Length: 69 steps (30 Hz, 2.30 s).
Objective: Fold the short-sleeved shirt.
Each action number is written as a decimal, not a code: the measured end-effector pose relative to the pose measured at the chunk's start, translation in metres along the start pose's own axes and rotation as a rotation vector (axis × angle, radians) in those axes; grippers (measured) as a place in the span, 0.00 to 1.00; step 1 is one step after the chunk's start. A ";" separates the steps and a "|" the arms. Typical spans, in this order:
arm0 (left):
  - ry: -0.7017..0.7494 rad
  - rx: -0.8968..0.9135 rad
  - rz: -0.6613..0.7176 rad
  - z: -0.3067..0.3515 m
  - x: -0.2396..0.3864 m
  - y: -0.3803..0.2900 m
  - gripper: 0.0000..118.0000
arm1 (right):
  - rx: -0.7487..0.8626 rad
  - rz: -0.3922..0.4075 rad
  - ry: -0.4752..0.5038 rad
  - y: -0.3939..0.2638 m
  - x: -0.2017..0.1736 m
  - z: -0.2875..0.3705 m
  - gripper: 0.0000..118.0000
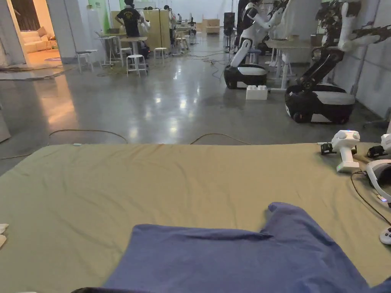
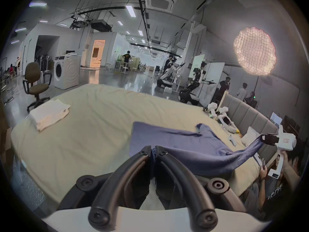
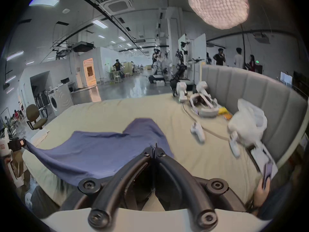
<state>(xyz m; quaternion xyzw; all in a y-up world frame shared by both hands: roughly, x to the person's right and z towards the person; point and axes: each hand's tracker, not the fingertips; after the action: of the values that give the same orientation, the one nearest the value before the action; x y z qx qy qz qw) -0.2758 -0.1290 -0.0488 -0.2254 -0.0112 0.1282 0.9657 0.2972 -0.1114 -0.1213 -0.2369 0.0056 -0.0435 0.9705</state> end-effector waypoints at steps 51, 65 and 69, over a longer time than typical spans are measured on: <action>0.128 0.494 -0.276 0.152 0.119 0.067 0.00 | 0.424 0.148 0.122 0.033 -0.115 0.150 0.00; 0.082 0.243 -0.214 0.105 0.086 0.050 0.00 | 0.339 0.109 0.100 0.015 -0.094 0.133 0.00; 0.052 -0.077 -0.121 0.052 0.045 0.016 0.00 | 0.242 0.070 0.124 -0.002 -0.086 0.120 0.00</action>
<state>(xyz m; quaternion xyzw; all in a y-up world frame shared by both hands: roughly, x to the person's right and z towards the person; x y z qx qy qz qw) -0.2401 -0.0809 -0.0110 -0.2645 -0.0046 0.0631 0.9623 0.2151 -0.0507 -0.0151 -0.1146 0.0685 -0.0245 0.9907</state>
